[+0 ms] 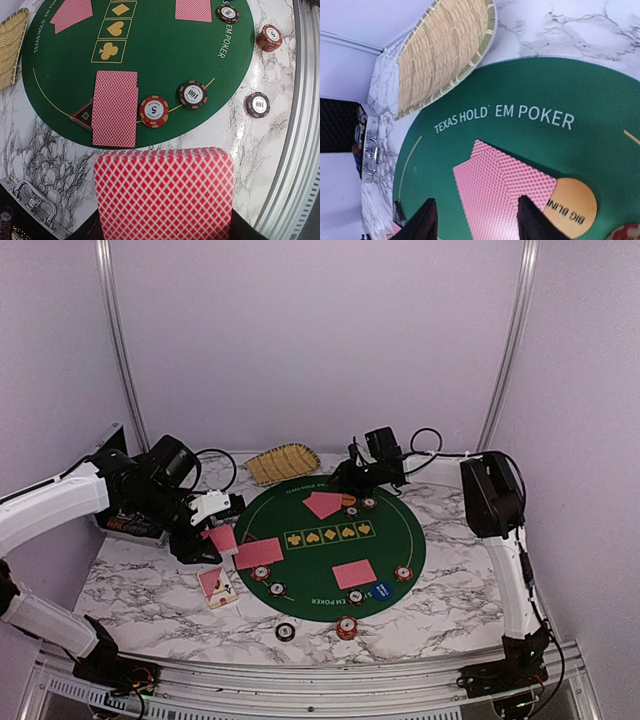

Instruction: Distribute texas hold em gaming equipment

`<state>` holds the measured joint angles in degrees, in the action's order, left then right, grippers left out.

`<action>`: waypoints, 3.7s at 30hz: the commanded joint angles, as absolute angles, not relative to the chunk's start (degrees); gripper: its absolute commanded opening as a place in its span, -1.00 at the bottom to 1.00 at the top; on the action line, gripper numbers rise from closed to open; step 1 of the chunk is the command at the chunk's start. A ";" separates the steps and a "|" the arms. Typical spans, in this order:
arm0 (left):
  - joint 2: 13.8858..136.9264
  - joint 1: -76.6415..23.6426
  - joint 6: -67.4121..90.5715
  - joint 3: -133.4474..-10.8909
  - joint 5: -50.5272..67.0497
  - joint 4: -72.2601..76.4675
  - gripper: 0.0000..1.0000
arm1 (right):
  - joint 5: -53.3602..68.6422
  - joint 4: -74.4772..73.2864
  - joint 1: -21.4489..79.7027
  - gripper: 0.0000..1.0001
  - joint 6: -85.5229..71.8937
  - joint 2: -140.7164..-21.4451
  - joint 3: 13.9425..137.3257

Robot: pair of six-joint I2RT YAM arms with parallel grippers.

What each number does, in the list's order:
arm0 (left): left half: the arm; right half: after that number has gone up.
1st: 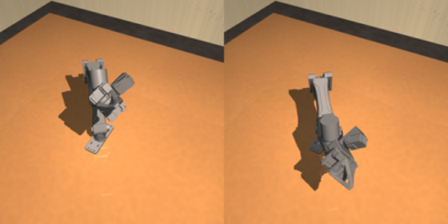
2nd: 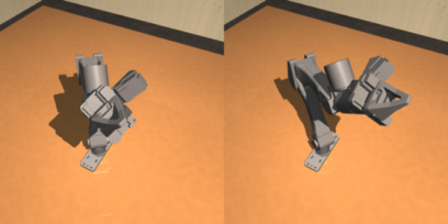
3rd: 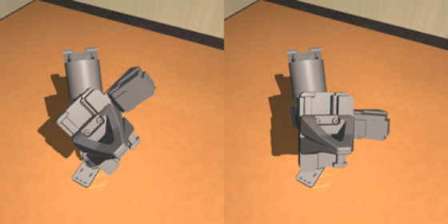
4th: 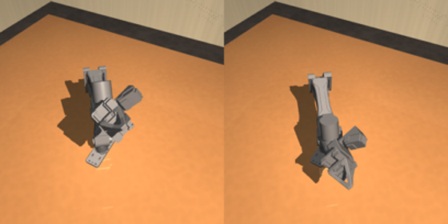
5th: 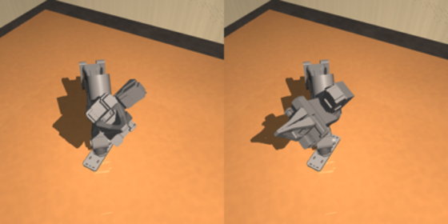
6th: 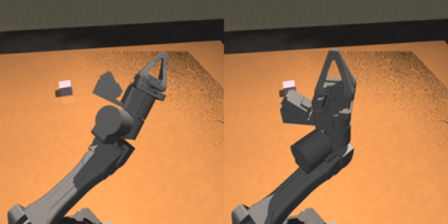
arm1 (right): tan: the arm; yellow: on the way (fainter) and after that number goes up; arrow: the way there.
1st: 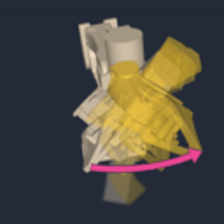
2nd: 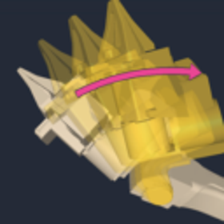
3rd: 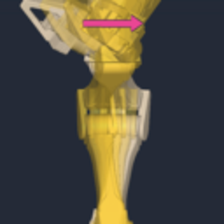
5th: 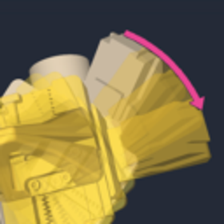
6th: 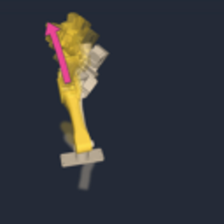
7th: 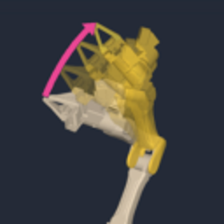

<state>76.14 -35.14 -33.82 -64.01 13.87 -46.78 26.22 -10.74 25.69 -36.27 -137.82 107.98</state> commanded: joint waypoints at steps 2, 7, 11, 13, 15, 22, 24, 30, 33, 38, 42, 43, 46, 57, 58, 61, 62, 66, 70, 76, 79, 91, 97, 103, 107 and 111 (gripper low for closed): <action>76.41 -34.89 -33.79 -65.04 13.62 -46.49 -1.00 | 23.29 -6.97 26.82 0.34 -35.69 -126.66 101.52; 76.74 -34.89 -33.84 -65.47 13.80 -46.49 -1.00 | 24.13 -4.94 30.22 0.78 -35.86 -121.06 94.04; 76.99 -34.83 -33.67 -65.86 13.37 -46.36 -1.00 | 26.71 -3.78 34.12 0.98 -36.54 -118.54 90.02; 76.99 -34.81 -33.62 -66.15 13.24 -46.30 -1.00 | 27.90 -2.54 36.17 0.98 -37.44 -117.34 87.96; 76.82 -34.72 -33.41 -66.34 13.49 -46.32 -1.00 | 29.51 -0.82 38.04 0.98 -38.96 -116.32 85.79; 76.96 -34.72 -33.20 -66.42 13.61 -46.24 -1.00 | 32.07 4.94 43.76 0.98 -43.13 -113.79 80.88; 76.92 -34.72 -33.21 -66.50 13.61 -46.23 -1.00 | 32.98 6.75 45.21 0.98 -44.57 -113.61 80.14; 76.89 -34.72 -33.21 -66.64 13.55 -46.23 -1.00 | 34.88 11.17 49.19 0.98 -48.32 -114.65 79.54; 76.87 -34.69 -33.15 -66.56 13.63 -46.23 -1.00 | 35.64 13.53 50.40 0.98 -50.14 -115.18 79.46; 76.78 -34.66 -33.22 -66.53 13.80 -46.14 -1.00 | 36.75 18.05 51.21 0.98 -53.32 -115.57 78.54; 76.69 -34.67 -33.22 -66.62 13.89 -46.14 -1.00 | 37.60 21.86 51.63 0.98 -55.91 -115.64 77.53; 76.68 -34.63 -33.22 -66.62 13.89 -46.14 -1.00 | 37.88 22.47 51.74 0.98 -56.35 -115.74 77.45; 76.73 -34.63 -33.22 -66.75 13.89 -46.14 -1.00 | 38.67 24.04 52.05 0.98 -57.68 -116.48 77.65; 76.69 -34.67 -32.96 -67.14 14.30 -46.05 -1.00 | 40.80 26.75 53.56 0.98 -60.61 -121.14 81.28; 76.77 -34.63 -32.93 -67.17 14.25 -46.05 -1.00 | 40.98 27.15 53.70 0.98 -60.90 -121.50 81.63; 76.80 -34.63 -32.92 -67.23 14.46 -46.05 -1.00 | 41.49 27.59 54.08 0.98 -61.48 -122.60 83.13; 76.88 -34.64 -32.87 -67.24 14.59 -46.05 -1.00 | 41.68 27.60 54.18 0.98 -61.56 -122.94 83.76; 77.23 -34.63 -32.89 -67.24 14.79 -45.98 -1.00 | 42.04 27.82 54.57 0.98 -62.00 -123.97 85.36; 77.41 -34.64 -32.97 -67.36 14.81 -45.89 -1.00 | 42.51 28.77 54.83 0.98 -62.96 -124.89 86.05; 77.88 -34.65 -32.71 -67.93 15.10 -45.88 -1.00 | 43.53 29.46 55.63 0.98 -64.21 -127.49 88.98; 77.88 -34.63 -32.68 -68.03 15.17 -45.88 -1.00 | 44.00 29.74 56.00 0.98 -64.83 -128.90 90.59; 77.93 -34.65 -32.68 -67.78 15.50 -45.88 -1.00 | 45.06 30.08 57.64 0.97 -67.52 -135.47 99.22; 77.33 -34.64 -32.78 -67.12 15.25 -45.87 -1.00 | 44.99 28.03 57.83 0.96 -68.06 -137.61 101.30; 76.84 -34.65 -32.88 -66.97 15.00 -45.86 -1.00 | 44.68 27.21 57.16 0.84 -67.62 -137.02 98.66; 76.71 -34.65 -32.87 -66.89 14.98 -45.88 -1.00 | 44.15 27.95 55.82 0.75 -67.71 -134.94 95.08; 76.59 -34.64 -32.95 -66.58 14.95 -45.88 -1.00 | 43.78 28.04 54.62 0.69 -67.00 -132.69 92.18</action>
